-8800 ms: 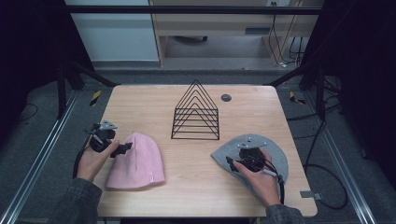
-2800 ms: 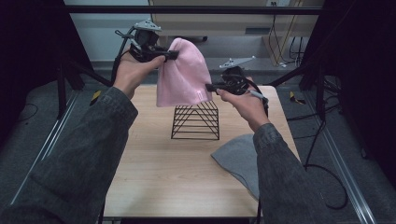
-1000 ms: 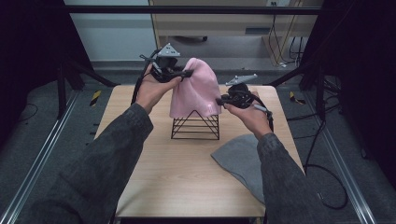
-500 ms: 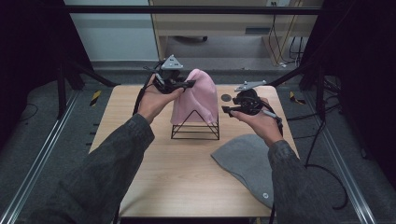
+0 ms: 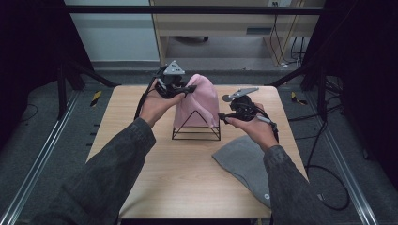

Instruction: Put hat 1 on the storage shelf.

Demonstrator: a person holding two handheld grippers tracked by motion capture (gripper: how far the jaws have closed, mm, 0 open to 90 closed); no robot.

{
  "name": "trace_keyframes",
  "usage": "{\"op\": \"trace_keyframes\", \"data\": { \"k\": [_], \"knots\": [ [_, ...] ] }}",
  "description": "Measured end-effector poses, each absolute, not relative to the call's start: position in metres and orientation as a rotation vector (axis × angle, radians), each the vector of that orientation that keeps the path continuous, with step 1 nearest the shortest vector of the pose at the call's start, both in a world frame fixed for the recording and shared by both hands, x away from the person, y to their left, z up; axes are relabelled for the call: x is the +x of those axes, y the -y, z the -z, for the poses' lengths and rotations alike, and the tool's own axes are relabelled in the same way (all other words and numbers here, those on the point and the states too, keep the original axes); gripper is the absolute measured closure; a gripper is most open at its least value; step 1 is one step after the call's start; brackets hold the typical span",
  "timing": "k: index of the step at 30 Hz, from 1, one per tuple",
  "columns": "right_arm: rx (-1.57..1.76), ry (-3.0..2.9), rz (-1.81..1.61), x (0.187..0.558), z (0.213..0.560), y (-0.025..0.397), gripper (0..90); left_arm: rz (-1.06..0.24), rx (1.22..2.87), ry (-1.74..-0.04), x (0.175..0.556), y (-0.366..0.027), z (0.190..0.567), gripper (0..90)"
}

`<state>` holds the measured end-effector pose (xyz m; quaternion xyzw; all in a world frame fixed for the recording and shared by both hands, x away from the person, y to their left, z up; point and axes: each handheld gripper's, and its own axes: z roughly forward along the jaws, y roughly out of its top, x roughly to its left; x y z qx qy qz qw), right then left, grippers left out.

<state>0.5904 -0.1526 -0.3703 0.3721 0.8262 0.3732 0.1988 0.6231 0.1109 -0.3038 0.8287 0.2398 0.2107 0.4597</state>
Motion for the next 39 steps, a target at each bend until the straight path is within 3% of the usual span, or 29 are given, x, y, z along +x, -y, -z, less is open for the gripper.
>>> {"op": "trace_keyframes", "data": {
  "k": [10,30,37,39],
  "knots": [
    [1.035,-2.355,-1.027,0.590,0.388,0.133,29.4,-0.548,2.070,-0.577,0.621,-0.104,0.314,71.3],
    [1.154,-2.318,-0.921,0.611,0.406,0.123,28.5,-0.534,2.088,-0.573,0.621,-0.108,0.323,69.8],
    [1.121,-2.309,-0.968,0.600,0.393,0.132,27.1,-0.536,2.083,-0.596,0.621,-0.117,0.327,70.4],
    [1.107,-2.289,-0.999,0.597,0.387,0.137,31.1,-0.536,2.090,-0.601,0.623,-0.120,0.328,70.8]
  ]
}}
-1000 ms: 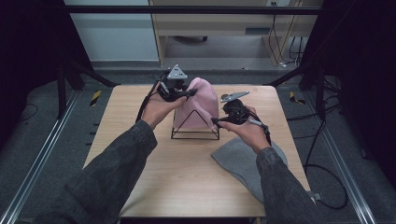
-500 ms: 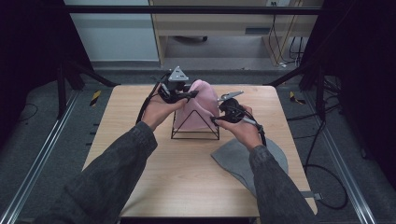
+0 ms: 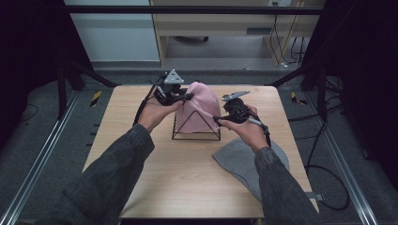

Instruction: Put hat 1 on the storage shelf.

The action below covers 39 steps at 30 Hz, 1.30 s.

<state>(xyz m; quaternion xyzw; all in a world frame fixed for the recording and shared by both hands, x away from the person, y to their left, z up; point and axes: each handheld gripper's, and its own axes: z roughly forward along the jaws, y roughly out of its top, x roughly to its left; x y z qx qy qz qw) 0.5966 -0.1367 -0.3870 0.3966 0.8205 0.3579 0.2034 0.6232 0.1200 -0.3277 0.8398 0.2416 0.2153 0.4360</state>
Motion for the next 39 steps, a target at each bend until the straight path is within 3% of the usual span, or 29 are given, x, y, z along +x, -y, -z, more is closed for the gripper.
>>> {"op": "trace_keyframes", "data": {
  "k": [9,18,21,23,26,32,39],
  "knots": [
    [1.049,-2.249,-1.102,0.595,0.364,0.141,47.9,-0.497,2.094,-0.575,0.618,-0.120,0.325,74.0],
    [0.974,-2.254,-1.144,0.609,0.342,0.124,48.3,-0.477,2.120,-0.544,0.613,-0.117,0.324,81.1],
    [0.947,-2.276,-1.149,0.612,0.341,0.119,66.3,-0.484,2.125,-0.544,0.611,-0.116,0.323,81.2],
    [0.921,-2.293,-1.136,0.610,0.341,0.117,77.1,-0.485,2.131,-0.548,0.610,-0.116,0.323,79.4],
    [0.897,-2.316,-1.113,0.606,0.343,0.117,82.3,-0.522,2.156,-0.552,0.607,-0.116,0.326,73.9],
    [0.897,-2.332,-1.046,0.603,0.350,0.120,83.8,-0.506,2.094,-0.598,0.601,-0.117,0.330,58.8],
    [0.905,-2.316,-1.036,0.598,0.345,0.122,83.8,-0.526,2.062,-0.577,0.588,-0.128,0.324,57.0]
  ]
}}
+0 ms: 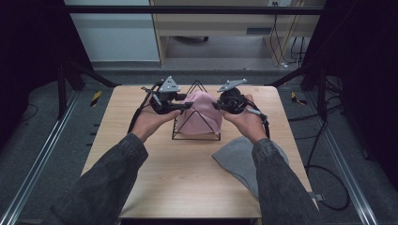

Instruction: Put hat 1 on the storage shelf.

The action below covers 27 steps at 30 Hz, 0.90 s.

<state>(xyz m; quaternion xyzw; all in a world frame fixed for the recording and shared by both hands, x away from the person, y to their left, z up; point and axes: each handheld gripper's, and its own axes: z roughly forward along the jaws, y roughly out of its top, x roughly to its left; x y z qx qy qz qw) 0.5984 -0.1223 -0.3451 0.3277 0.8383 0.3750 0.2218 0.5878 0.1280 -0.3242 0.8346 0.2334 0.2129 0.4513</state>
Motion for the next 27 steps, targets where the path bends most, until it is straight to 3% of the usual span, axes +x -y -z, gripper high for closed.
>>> {"op": "trace_keyframes", "data": {
  "k": [16,21,23,27],
  "knots": [
    [0.924,-2.376,-0.945,0.592,0.364,0.126,81.3,-0.625,2.086,-0.648,0.572,-0.155,0.338,56.8],
    [0.959,-2.329,-0.999,0.584,0.364,0.134,62.1,-0.655,2.091,-0.683,0.560,-0.170,0.347,54.0],
    [0.977,-2.313,-1.006,0.578,0.365,0.142,49.9,-0.695,2.110,-0.705,0.554,-0.180,0.352,49.9],
    [1.009,-2.279,-1.001,0.566,0.368,0.163,39.0,-0.725,2.152,-0.766,0.541,-0.207,0.371,38.0]
  ]
}}
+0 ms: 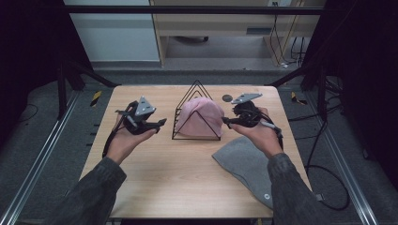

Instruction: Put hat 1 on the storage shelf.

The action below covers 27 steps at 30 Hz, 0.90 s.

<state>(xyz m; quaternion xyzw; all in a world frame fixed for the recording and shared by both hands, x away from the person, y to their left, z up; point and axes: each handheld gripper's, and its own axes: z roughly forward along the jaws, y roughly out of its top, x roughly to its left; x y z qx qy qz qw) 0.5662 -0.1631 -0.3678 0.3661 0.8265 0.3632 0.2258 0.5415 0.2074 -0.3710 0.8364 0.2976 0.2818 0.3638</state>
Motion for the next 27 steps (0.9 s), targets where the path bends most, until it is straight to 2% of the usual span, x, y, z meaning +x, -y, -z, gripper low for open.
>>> {"op": "trace_keyframes", "data": {
  "k": [7,10,12,14,19,22,27],
  "knots": [
    [1.189,-2.209,-0.936,0.550,0.388,0.220,27.2,-0.669,2.187,-0.943,0.512,-0.259,0.422,16.4],
    [1.291,-2.201,-0.913,0.544,0.404,0.248,22.8,-0.649,2.176,-0.985,0.497,-0.278,0.444,12.0],
    [1.340,-2.199,-0.889,0.541,0.415,0.261,23.9,-0.602,2.207,-0.995,0.491,-0.288,0.452,11.1],
    [1.382,-2.196,-0.875,0.539,0.428,0.275,29.1,-0.603,2.204,-1.023,0.485,-0.298,0.454,9.6],
    [1.480,-2.180,-0.826,0.537,0.456,0.301,33.8,-0.568,2.235,-1.060,0.474,-0.313,0.466,8.6],
    [1.545,-2.172,-0.797,0.536,0.468,0.312,35.0,-0.547,2.229,-1.105,0.477,-0.314,0.469,8.7],
    [1.599,-2.149,-0.792,0.536,0.479,0.326,38.9,-0.576,2.250,-1.088,0.475,-0.311,0.468,8.8]
  ]
}}
